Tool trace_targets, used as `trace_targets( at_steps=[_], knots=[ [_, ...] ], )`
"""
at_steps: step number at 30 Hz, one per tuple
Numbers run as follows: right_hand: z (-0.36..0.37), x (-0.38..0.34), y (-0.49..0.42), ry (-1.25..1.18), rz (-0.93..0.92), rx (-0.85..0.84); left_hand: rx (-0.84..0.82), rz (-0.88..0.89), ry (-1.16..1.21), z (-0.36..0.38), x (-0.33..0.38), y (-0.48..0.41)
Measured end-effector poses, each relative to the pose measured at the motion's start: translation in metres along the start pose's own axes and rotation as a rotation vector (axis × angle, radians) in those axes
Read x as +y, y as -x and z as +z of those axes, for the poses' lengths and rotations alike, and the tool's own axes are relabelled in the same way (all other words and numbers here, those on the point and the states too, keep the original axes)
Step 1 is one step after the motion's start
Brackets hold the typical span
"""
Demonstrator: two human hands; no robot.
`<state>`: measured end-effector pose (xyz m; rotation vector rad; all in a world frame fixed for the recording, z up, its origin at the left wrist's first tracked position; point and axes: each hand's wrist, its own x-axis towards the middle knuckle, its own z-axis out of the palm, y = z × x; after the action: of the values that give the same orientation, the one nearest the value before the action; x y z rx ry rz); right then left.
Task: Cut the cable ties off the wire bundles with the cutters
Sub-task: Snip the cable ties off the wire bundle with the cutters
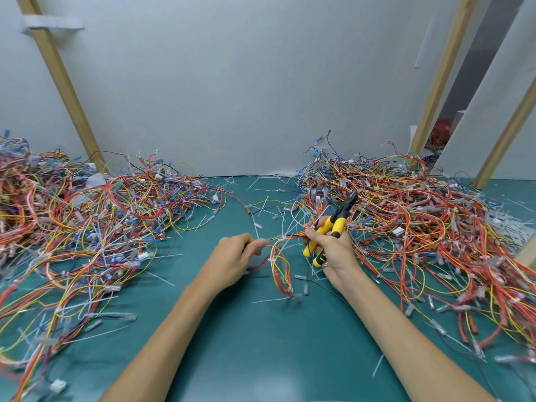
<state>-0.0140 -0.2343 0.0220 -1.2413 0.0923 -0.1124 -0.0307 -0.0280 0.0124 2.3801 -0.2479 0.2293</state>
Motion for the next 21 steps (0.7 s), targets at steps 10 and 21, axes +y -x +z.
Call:
trace_targets(
  at_steps=[10, 21],
  knots=[
    [-0.006, 0.0, -0.005, -0.03, 0.026, 0.016, -0.041, 0.053, 0.011, 0.006, -0.001, 0.001],
    [-0.007, -0.003, -0.004, -0.046, 0.028, 0.033, -0.114, 0.172, -0.073, -0.001, -0.003, 0.003]
  ],
)
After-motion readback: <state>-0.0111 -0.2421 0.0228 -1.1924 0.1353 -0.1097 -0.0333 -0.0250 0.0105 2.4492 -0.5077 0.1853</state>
